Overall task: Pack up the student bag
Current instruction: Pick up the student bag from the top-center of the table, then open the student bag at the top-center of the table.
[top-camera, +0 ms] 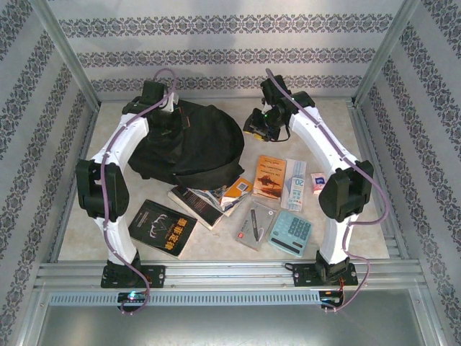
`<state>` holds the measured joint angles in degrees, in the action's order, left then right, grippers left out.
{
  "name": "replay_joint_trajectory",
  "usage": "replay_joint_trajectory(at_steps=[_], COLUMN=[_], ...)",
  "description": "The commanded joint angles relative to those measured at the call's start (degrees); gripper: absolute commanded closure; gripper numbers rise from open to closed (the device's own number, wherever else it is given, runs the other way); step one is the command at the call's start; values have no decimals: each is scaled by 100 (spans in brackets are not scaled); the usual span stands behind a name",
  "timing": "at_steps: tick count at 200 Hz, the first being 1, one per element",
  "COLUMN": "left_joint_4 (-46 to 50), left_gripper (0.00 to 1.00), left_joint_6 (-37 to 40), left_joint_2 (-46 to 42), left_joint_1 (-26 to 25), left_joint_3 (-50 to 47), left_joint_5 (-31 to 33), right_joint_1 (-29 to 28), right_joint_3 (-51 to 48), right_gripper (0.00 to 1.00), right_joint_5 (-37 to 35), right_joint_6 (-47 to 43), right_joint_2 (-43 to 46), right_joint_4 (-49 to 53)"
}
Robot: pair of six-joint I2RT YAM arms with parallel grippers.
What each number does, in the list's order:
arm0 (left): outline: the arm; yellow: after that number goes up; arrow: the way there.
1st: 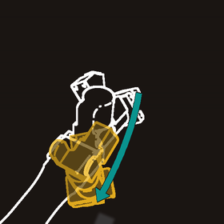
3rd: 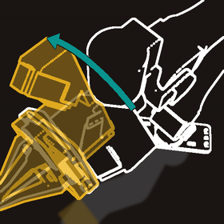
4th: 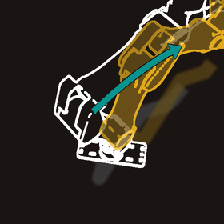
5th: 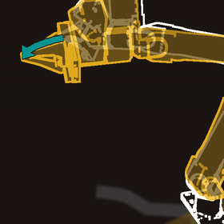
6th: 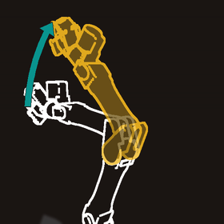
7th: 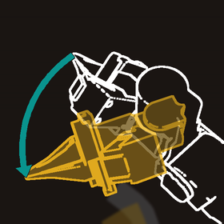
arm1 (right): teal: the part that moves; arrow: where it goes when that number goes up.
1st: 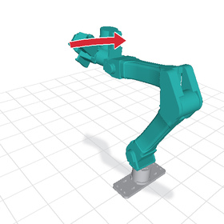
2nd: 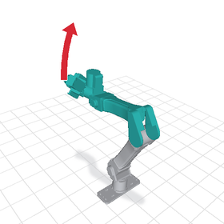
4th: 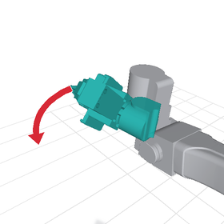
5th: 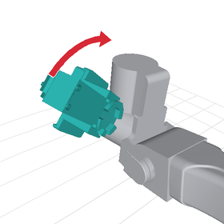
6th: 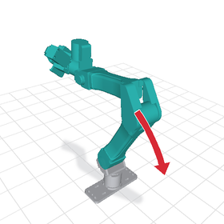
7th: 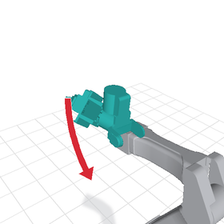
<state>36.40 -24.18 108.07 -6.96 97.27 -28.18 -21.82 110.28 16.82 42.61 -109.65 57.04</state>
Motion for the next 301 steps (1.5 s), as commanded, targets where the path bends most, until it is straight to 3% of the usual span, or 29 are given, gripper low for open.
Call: replay_joint_trajectory(at_steps=[1,25,107,158,236,280,301], left_joint_4=[-946,-1284,-2529,-4691,-4716,-3897,-3750], left_gripper=[100,100,100,100,100,100,100], left_joint_6=[-521,-794,-1902,-3281,-3395,-2874,-2798], left_joint_2=[-421,-445,-472,-428,-366,-366,-314], left_joint_1=[183,275,472,468,459,463,459], left_joint_3=[-129,-141,-362,-980,-1041,-936,-895], left_joint_5=[-999,-1590,-2656,-3518,-3574,-3306,-3268], right_joint_1=[35,47,47,193,243,-21,-318], right_joint_3=[127,80,202,358,65,840,1091], right_gripper=[69,74,72,72,65,43,41], right_joint_5=[143,387,349,-521,25,-849,-1178], right_joint_6=[46,-62,-606,-728,-720,-362,-460], right_joint_2=[-193,-237,-50,-257,-258,358,529], right_joint_4=[-29,-115,12,530,412,703,734])
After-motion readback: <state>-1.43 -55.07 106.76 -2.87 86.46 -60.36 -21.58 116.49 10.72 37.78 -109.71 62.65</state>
